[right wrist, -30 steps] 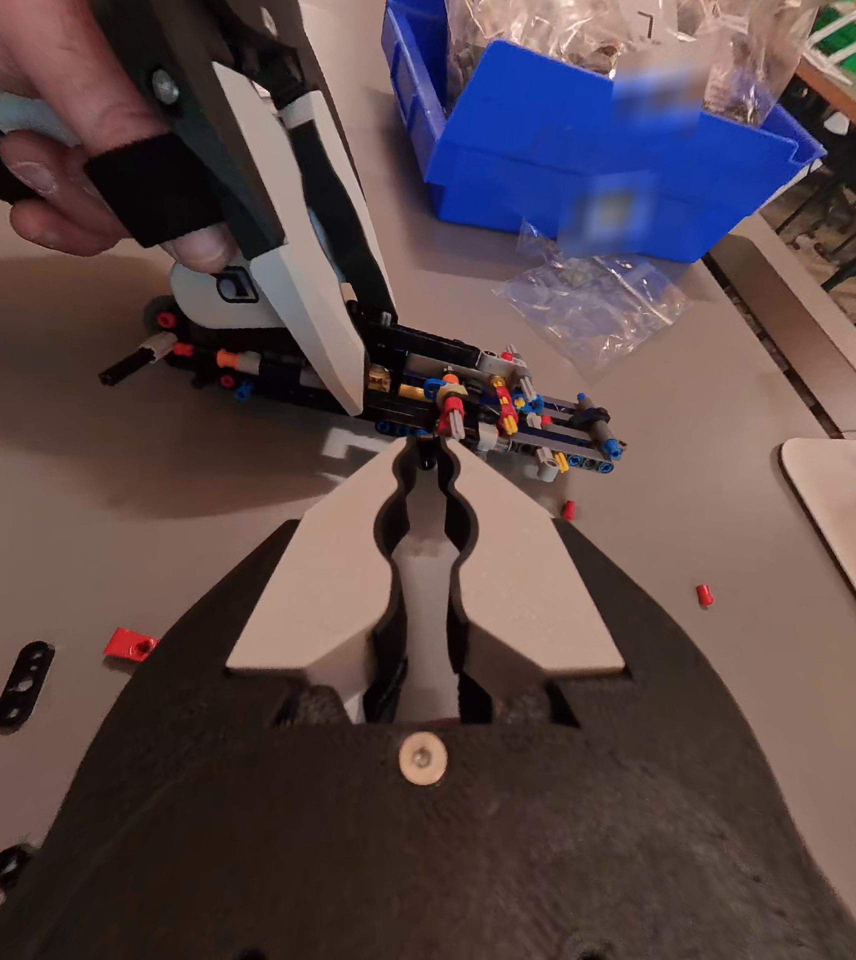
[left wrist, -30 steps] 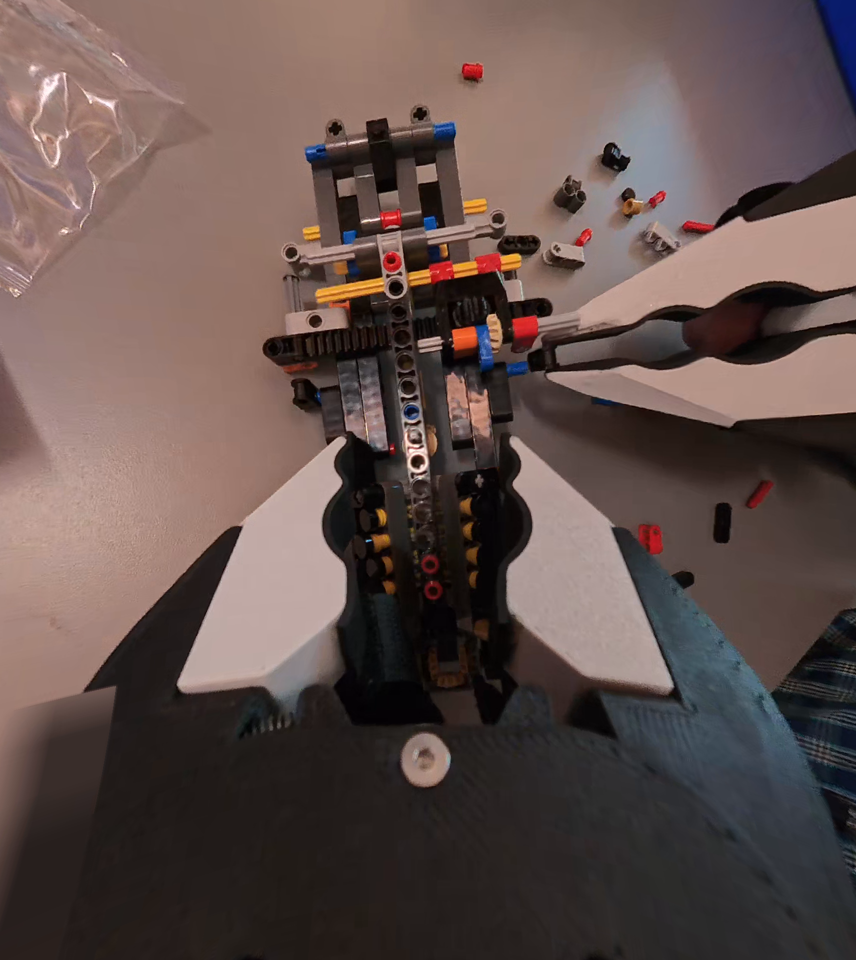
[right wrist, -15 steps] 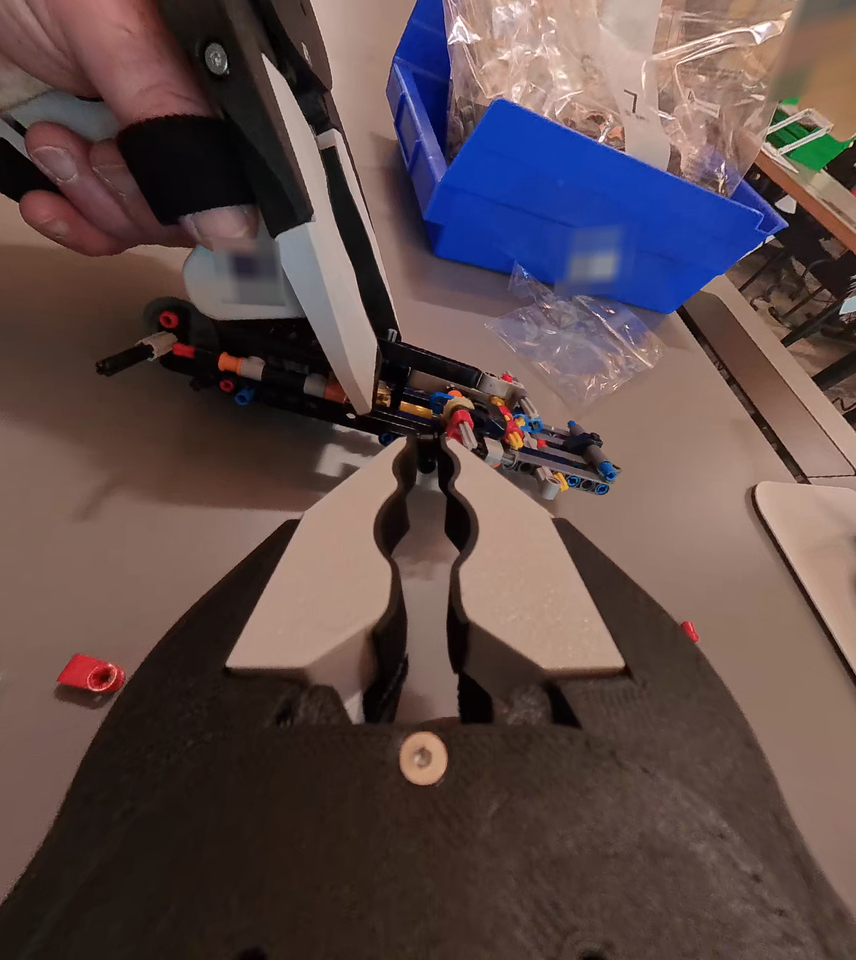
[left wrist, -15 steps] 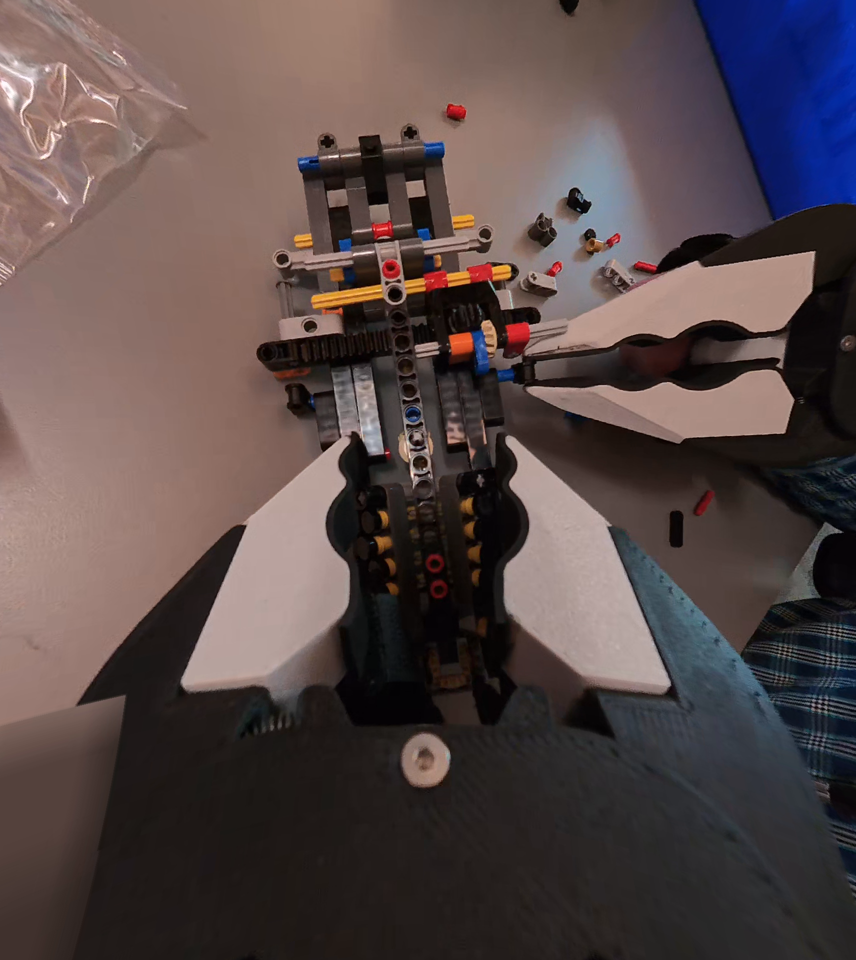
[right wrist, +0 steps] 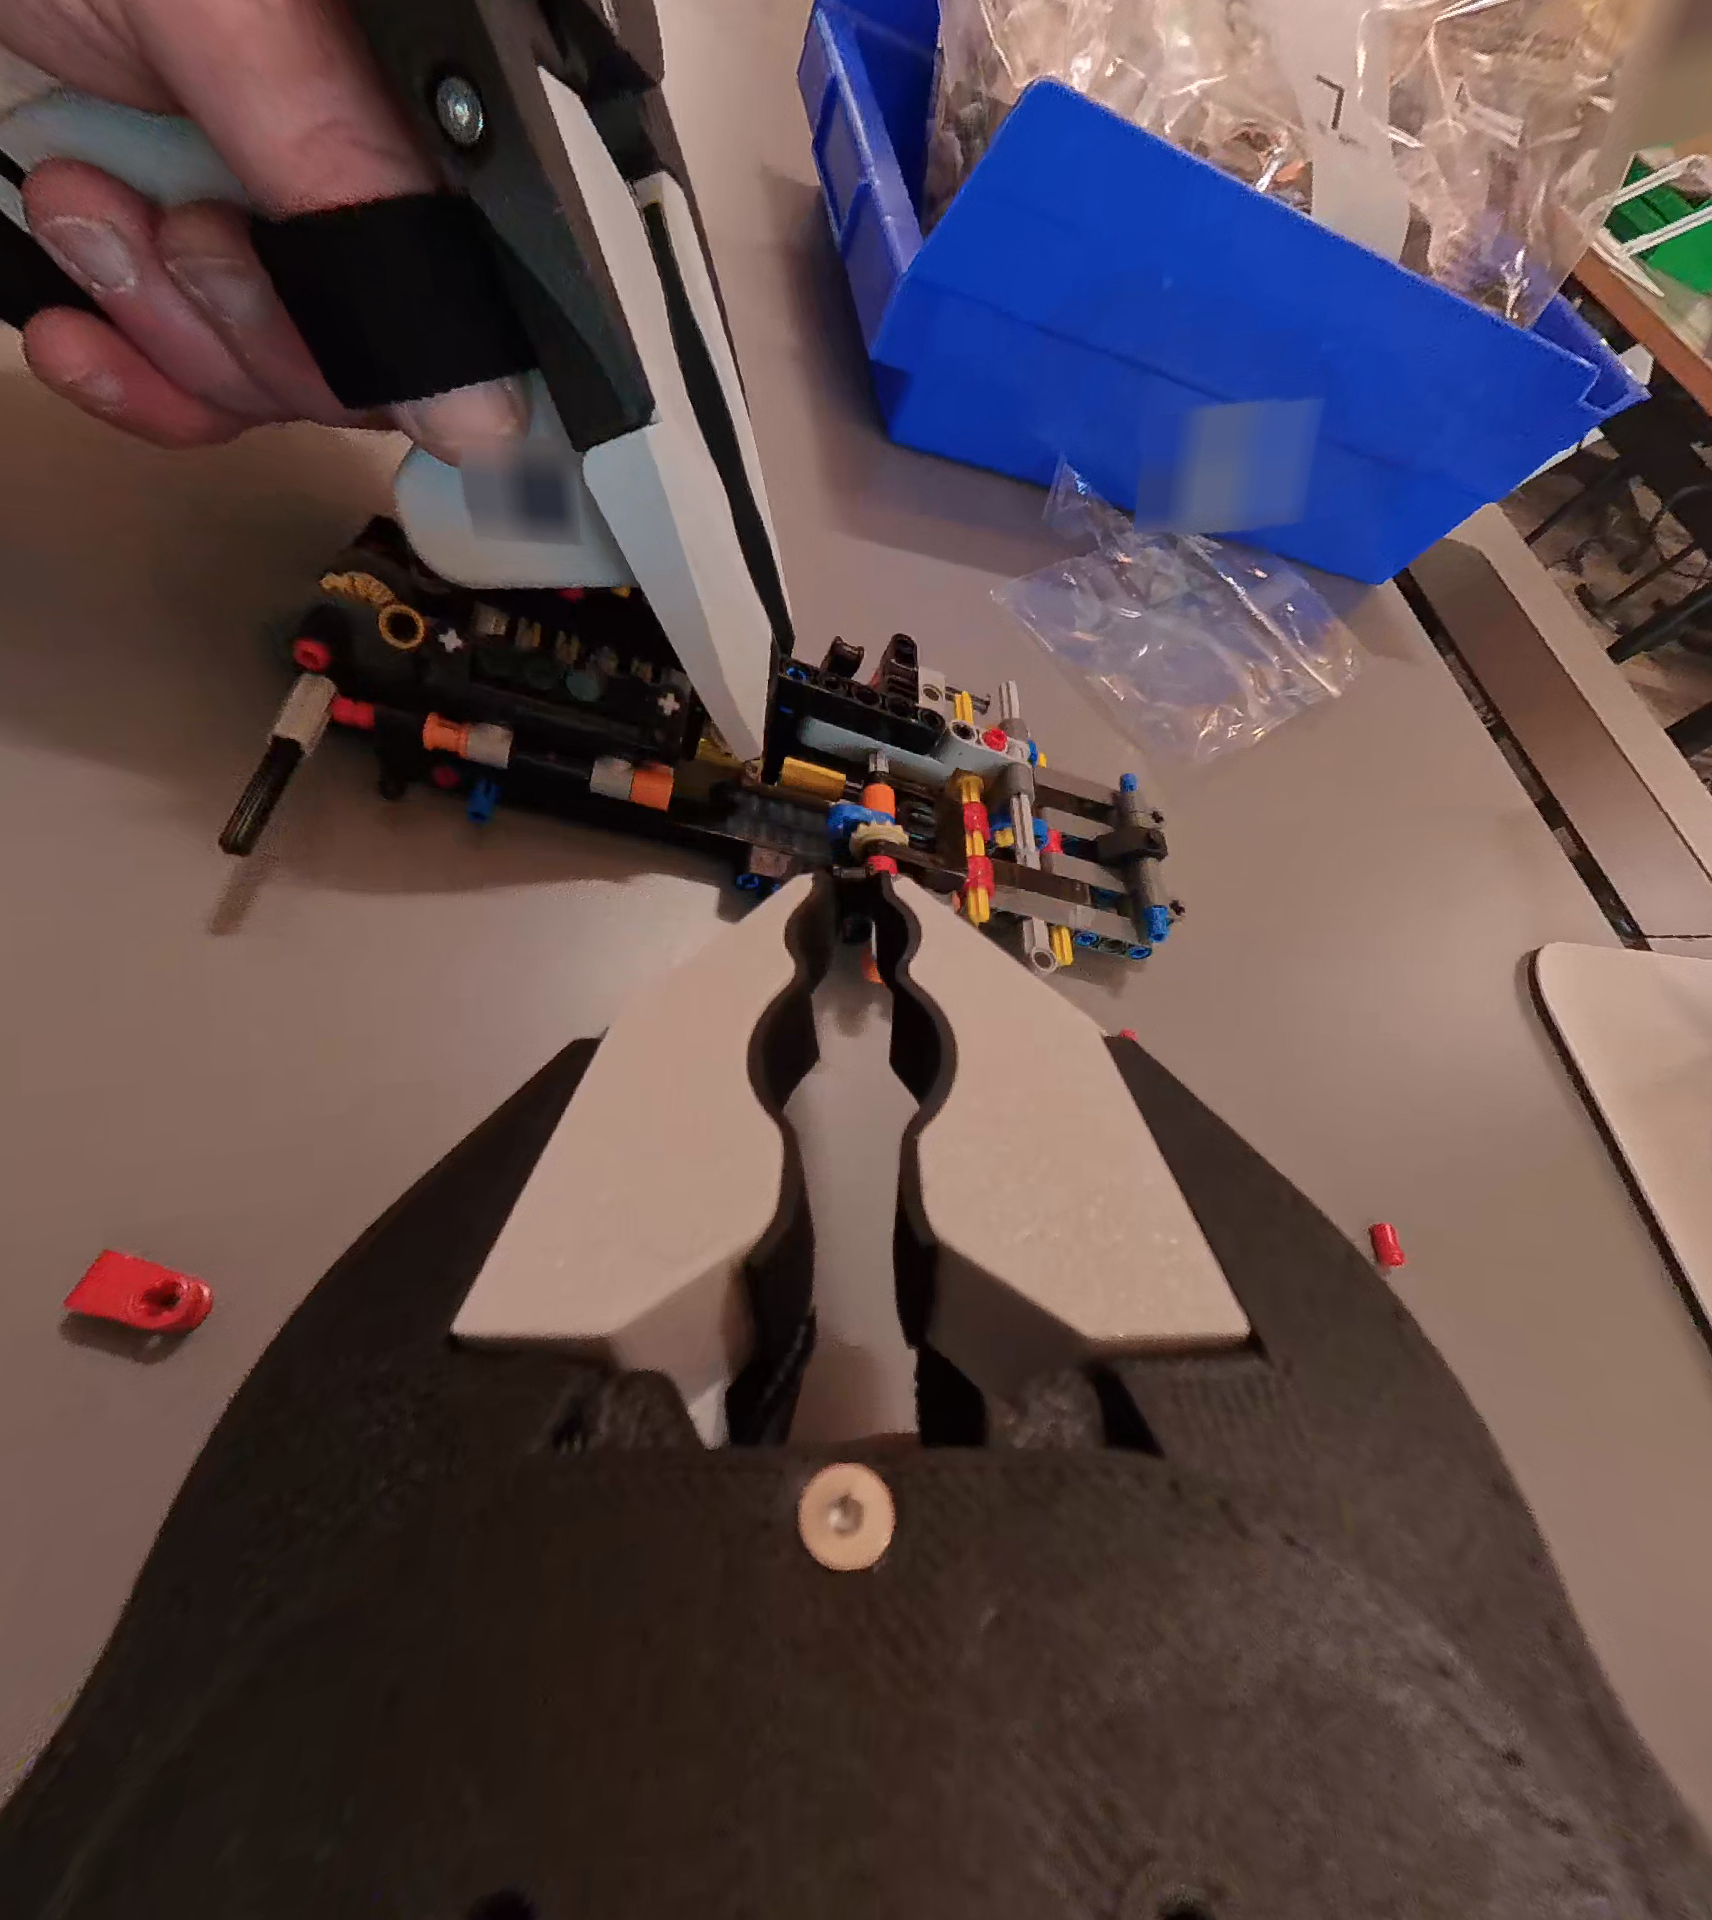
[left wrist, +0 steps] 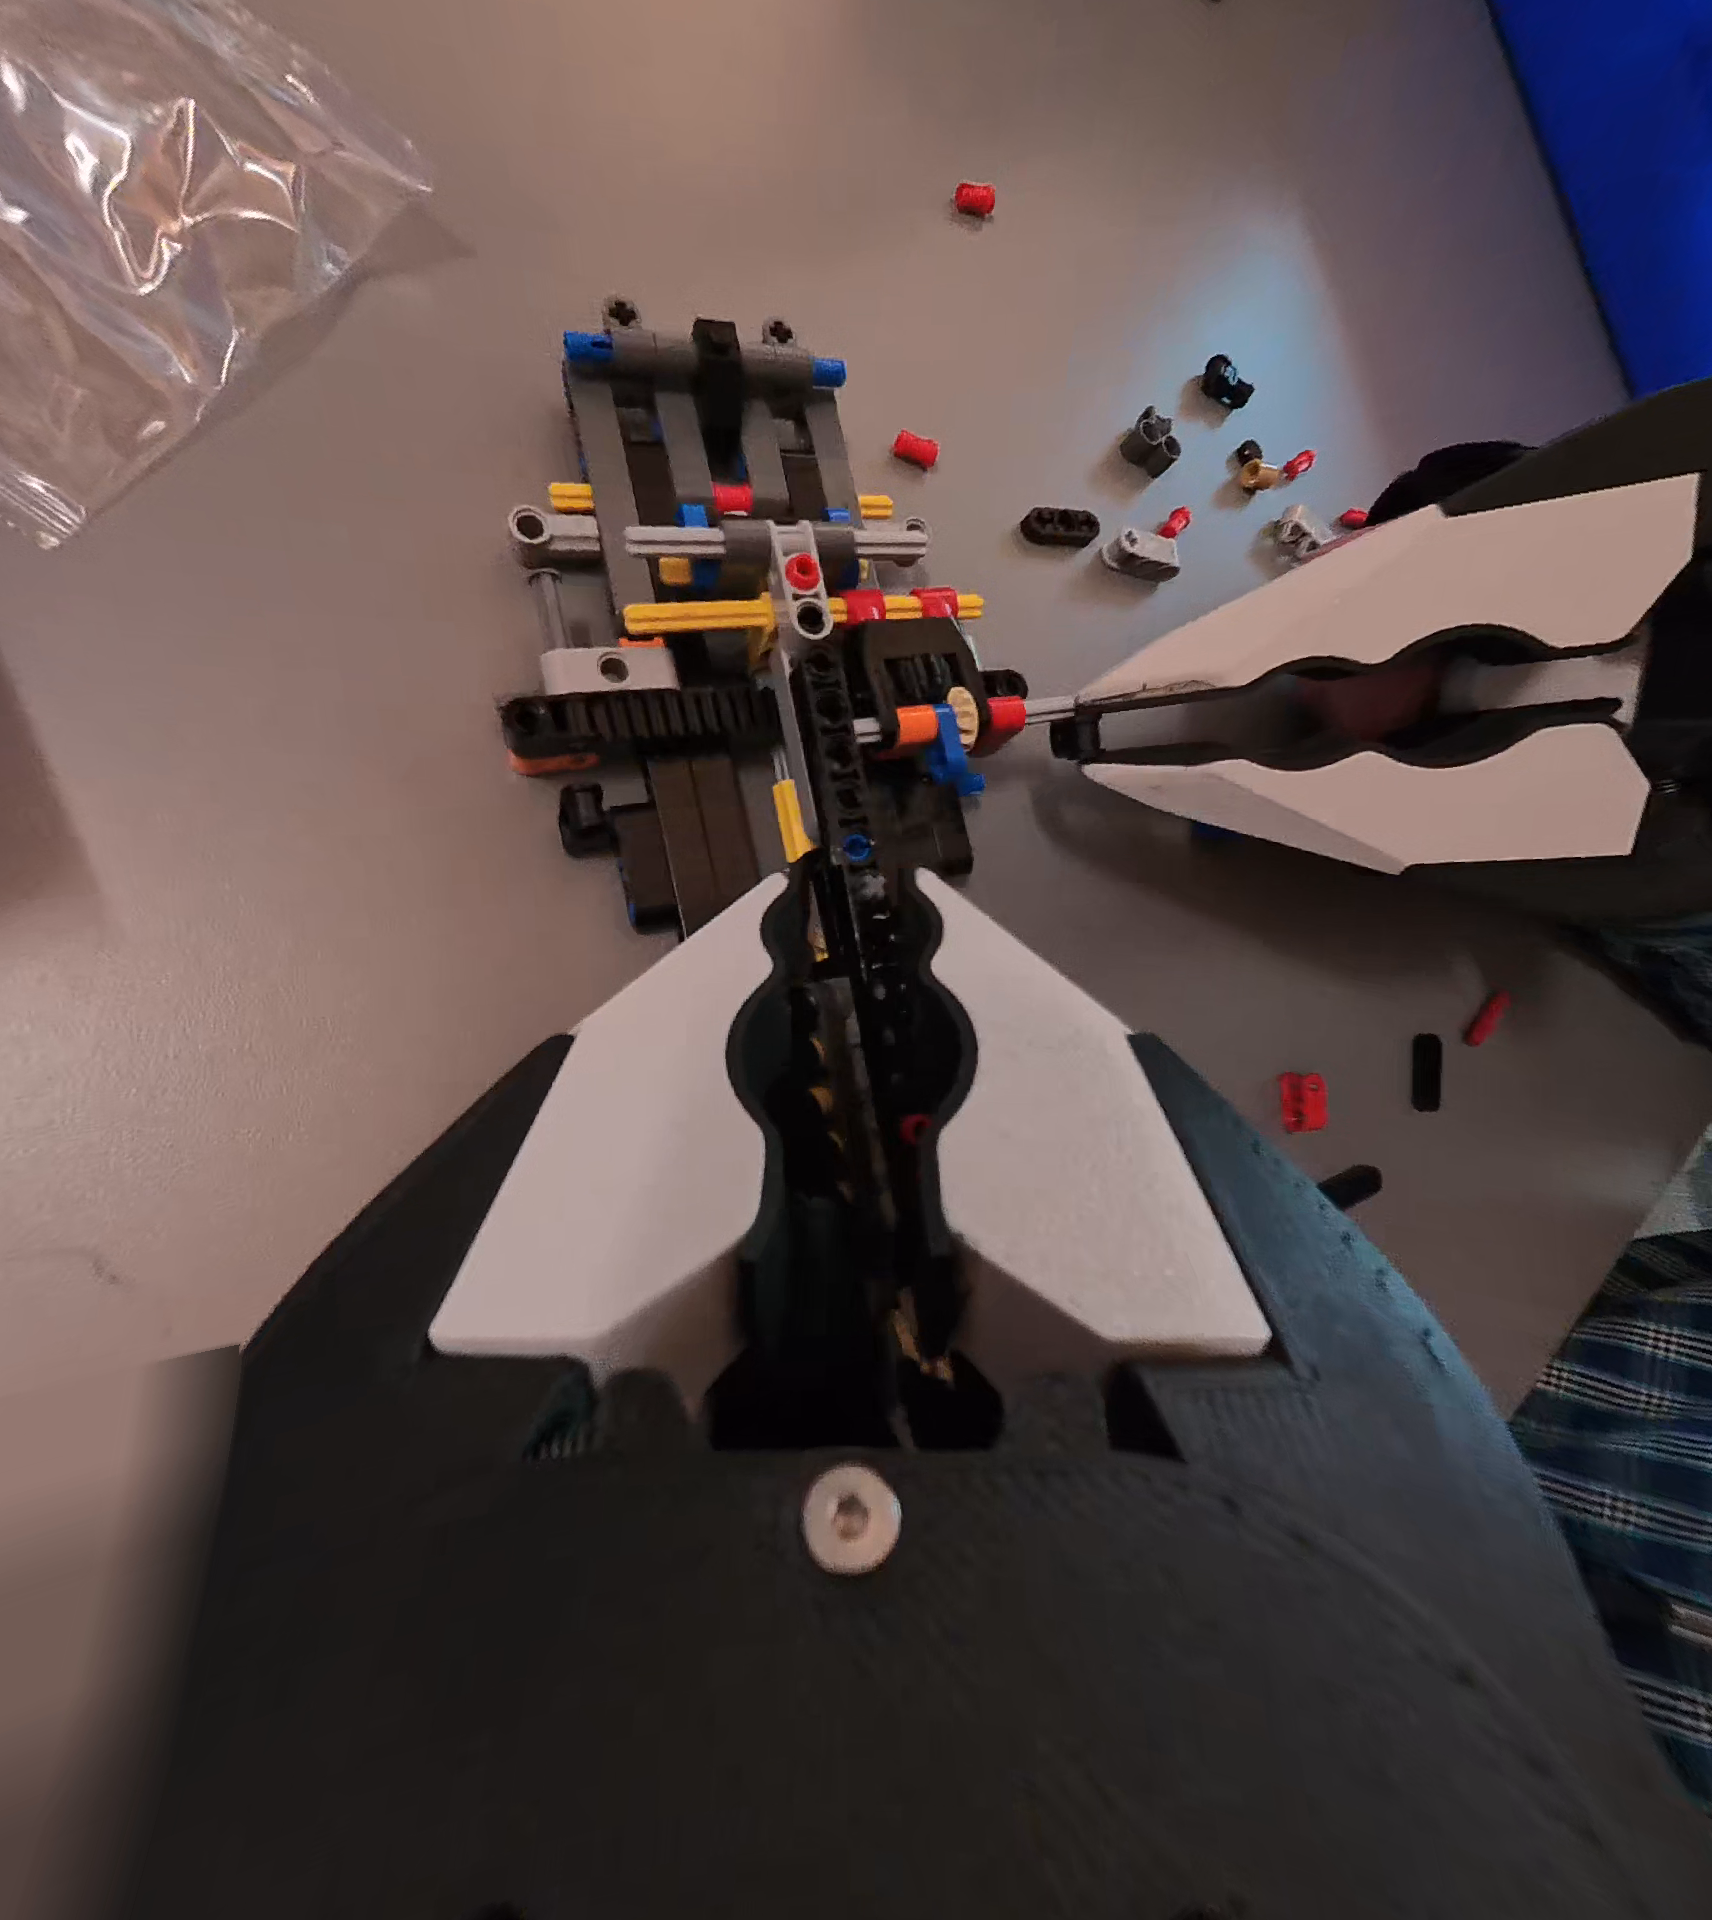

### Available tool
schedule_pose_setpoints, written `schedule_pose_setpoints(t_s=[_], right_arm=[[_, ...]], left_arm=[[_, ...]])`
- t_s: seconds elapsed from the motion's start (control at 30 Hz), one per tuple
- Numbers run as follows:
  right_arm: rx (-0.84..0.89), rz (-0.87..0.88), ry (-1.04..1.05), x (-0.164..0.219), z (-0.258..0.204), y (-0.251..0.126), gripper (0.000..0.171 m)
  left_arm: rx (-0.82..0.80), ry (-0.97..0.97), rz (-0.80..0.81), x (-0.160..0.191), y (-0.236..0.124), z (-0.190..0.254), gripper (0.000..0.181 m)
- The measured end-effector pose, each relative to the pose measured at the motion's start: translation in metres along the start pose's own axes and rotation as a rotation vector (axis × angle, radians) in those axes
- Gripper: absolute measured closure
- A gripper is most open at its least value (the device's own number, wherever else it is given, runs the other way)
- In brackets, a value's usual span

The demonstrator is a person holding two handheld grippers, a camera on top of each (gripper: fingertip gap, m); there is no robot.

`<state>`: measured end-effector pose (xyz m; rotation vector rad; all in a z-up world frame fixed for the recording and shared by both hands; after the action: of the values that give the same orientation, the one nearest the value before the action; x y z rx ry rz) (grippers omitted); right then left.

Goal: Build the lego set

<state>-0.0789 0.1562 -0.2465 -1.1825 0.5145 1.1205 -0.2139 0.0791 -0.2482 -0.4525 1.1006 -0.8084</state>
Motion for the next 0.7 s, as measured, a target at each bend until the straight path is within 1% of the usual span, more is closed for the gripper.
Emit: schedule_pose_setpoints(t_s=[0.3,0.4,0.5,0.63,0.7], right_arm=[[-0.020,0.005,-0.001,0.003,0.000,-0.007,0.166],[-0.018,0.021,0.008,0.002,0.002,-0.009,0.167],[-0.025,0.066,0.039,-0.003,0.005,-0.013,0.166],[-0.017,0.167,0.069,-0.020,0.011,-0.027,0.167],[-0.013,0.194,0.067,-0.028,0.015,-0.033,0.167]], left_arm=[[-0.119,0.101,-0.022,-0.003,-0.001,0.003,0.171],[-0.120,0.092,0.000,-0.004,-0.003,0.002,0.174],[-0.075,0.041,0.057,-0.007,-0.009,0.001,0.174],[0.032,-0.049,0.136,-0.008,-0.014,0.001,0.174],[0.134,-0.106,0.203,-0.009,-0.016,0.006,0.175]])
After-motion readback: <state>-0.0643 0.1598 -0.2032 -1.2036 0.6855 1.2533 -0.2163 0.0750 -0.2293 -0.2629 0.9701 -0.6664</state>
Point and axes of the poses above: each gripper's, where its closed fingertips meet, y out along the fingers, x out of its underside, z = x × y across the jaws, the point moved 8 cm from there along -y, back along the fingers, and after that the axes turned 1 degree about -z, right-handed, at the moved point
